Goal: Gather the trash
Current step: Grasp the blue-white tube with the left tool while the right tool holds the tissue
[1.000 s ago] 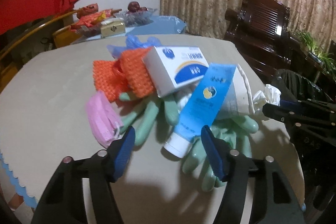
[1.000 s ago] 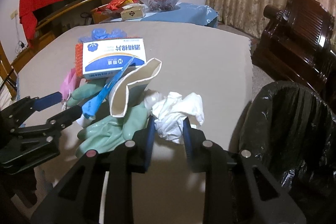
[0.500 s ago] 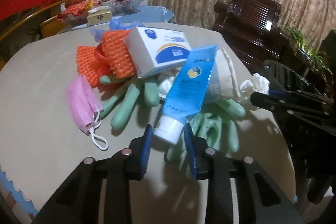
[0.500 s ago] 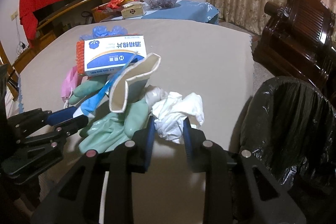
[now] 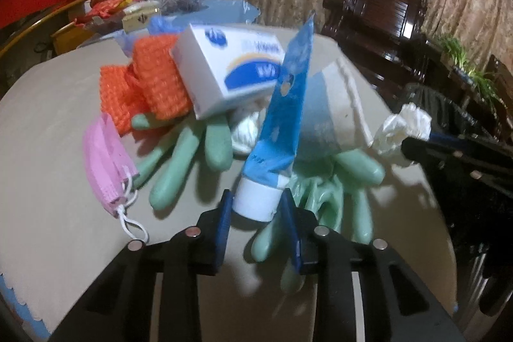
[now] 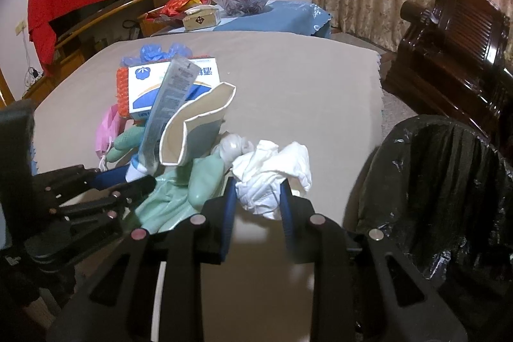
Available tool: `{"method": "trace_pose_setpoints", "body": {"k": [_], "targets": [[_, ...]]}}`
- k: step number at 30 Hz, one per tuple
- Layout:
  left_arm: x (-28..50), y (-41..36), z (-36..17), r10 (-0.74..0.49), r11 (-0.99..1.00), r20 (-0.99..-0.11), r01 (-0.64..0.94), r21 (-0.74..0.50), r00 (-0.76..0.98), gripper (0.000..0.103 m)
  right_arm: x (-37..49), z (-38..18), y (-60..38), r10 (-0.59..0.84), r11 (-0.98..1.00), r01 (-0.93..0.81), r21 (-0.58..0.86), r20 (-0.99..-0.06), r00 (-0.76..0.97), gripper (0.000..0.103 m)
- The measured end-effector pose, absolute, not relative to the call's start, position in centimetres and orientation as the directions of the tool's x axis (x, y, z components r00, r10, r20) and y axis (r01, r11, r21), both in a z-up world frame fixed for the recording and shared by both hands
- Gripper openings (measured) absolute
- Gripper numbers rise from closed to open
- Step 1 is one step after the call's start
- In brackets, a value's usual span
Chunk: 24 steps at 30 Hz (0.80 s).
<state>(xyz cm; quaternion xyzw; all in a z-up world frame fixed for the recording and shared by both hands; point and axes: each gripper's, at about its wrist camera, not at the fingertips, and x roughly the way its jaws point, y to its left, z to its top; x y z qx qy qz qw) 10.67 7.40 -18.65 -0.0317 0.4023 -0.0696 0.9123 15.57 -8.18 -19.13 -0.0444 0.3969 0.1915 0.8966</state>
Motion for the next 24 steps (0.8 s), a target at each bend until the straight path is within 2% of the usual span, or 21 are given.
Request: {"method": "trace_pose_setpoints", "body": {"k": [18, 24], "targets": [[8.0, 7.8, -11.6, -0.183, 0.981, -0.611, 0.107, -0.159, 0.77, 0.029, 14.0, -16.0, -10.6, 0.348, 0.924, -0.361, 0.127, -0.667, 0.658, 0.026], [8.8, 7.7, -12.4, -0.174, 0.984, -0.625, 0.103, -0.148, 0.761, 0.03, 14.0, -16.7, -10.6, 0.341, 0.927, -0.352, 0.129, -0.683, 0.646, 0.026]]}}
